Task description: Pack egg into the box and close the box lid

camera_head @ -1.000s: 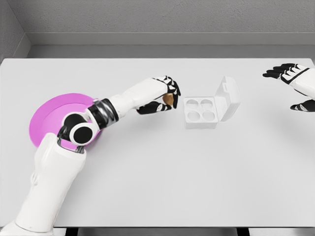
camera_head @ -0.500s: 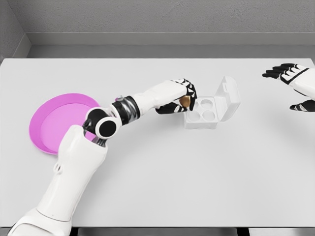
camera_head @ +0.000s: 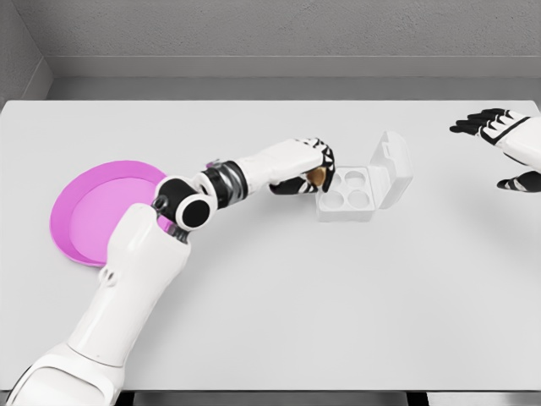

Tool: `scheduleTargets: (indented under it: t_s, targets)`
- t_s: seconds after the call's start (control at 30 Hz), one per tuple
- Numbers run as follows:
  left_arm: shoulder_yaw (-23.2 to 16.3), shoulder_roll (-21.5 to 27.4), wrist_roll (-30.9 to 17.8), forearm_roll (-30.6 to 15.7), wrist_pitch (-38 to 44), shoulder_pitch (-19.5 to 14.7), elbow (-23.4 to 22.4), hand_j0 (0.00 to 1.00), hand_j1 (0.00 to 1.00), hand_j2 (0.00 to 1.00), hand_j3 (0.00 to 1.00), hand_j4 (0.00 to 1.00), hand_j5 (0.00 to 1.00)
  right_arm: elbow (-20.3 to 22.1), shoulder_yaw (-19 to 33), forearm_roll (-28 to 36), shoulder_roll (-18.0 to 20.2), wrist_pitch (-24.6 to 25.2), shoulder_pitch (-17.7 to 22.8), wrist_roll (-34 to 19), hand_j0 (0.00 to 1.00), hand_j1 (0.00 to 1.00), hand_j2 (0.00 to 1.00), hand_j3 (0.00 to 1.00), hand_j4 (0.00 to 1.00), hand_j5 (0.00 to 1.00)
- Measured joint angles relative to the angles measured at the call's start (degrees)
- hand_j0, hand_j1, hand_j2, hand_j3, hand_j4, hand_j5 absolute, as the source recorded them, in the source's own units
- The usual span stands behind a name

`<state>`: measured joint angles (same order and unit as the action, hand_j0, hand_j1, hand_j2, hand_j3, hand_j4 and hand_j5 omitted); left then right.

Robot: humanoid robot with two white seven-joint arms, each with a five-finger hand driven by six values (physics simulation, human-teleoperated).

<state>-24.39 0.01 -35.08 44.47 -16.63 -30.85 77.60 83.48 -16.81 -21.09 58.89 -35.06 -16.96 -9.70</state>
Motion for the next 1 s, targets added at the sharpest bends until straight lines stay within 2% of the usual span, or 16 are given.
scheduleTargets:
  t_s: [0.4,0.63,0.73,0.8,0.9,1.0]
  targets:
    - [-4.09,0.00,0.02,-0.18,0.16,-4.39,0.81,0.27,0.27,0.27,0.27,0.27,0.27,-0.01,0.01,0.00,0.00,0.00,0.00,0.00,1.00,1.00,1.00,1.00,1.00,1.00]
    - [-6.59,-0.01,0.01,-0.46,0.25,-5.45,-0.37,0.28,0.28,0.28,0.28,0.28,0.28,-0.02,0.00,-0.01,0.00,0.00,0.00,0.00,1.00,1.00,1.00,1.00,1.00,1.00]
    - [-7.09,-0.01,0.01,-0.50,0.25,-5.63,-0.59,0.35,0.35,0.35,0.35,0.35,0.35,0.00,0.00,-0.01,0.01,0.00,0.09,0.00,1.00,1.00,1.00,1.00,1.00,1.00]
    - [-7.45,0.00,0.02,-0.50,0.25,-5.62,-0.66,0.46,0.46,0.46,0.46,0.46,0.46,0.04,0.00,0.00,0.00,0.00,0.00,0.00,1.00,1.00,1.00,1.00,1.00,1.00]
    - [-7.94,-0.01,0.06,-0.56,0.22,-5.63,-0.65,0.57,0.57,0.57,0.57,0.57,0.57,0.05,0.00,0.00,0.00,0.00,0.00,0.00,1.00,1.00,1.00,1.00,1.00,1.00]
    - [-8.09,0.00,0.10,-0.54,0.16,-5.62,-0.47,0.62,0.62,0.62,0.62,0.62,0.62,0.07,0.00,0.02,0.00,0.00,0.00,0.00,1.00,1.00,1.00,1.00,1.00,1.00]
